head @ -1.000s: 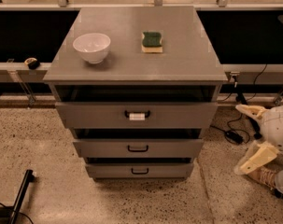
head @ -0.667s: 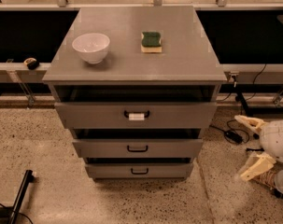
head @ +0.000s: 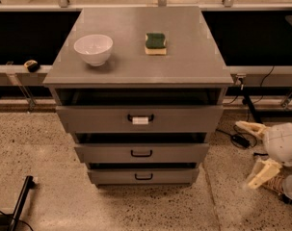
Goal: Open middle drawer
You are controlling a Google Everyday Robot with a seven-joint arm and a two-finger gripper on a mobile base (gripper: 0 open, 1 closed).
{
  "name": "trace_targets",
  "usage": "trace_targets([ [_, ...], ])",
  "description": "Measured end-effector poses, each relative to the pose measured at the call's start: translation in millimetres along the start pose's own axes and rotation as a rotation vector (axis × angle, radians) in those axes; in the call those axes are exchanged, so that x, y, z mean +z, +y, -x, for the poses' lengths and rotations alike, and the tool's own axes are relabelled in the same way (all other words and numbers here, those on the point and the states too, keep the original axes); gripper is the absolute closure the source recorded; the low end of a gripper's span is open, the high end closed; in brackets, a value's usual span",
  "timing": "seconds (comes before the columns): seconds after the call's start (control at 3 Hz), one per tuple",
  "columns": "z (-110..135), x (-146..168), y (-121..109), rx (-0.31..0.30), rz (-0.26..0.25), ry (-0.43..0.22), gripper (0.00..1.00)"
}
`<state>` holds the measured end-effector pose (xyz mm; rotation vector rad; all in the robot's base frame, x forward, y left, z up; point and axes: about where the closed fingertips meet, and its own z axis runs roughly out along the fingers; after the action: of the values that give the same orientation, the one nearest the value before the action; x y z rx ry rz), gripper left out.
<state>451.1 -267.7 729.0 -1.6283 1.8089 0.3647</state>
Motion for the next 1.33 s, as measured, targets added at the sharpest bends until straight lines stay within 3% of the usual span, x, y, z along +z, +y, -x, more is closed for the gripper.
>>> trace_targets([
  [0.33,-16,53,8,-0.091,-0.016,0.034,0.0],
  [0.67,-22,92,1,-0.198,-0.047,0.006,0.0],
  [1.0,-21,98,3,-0.233,-0.038,-0.003,0.0],
  [1.33,-30,123,1,-0.252,0.02,0.0,0.0],
])
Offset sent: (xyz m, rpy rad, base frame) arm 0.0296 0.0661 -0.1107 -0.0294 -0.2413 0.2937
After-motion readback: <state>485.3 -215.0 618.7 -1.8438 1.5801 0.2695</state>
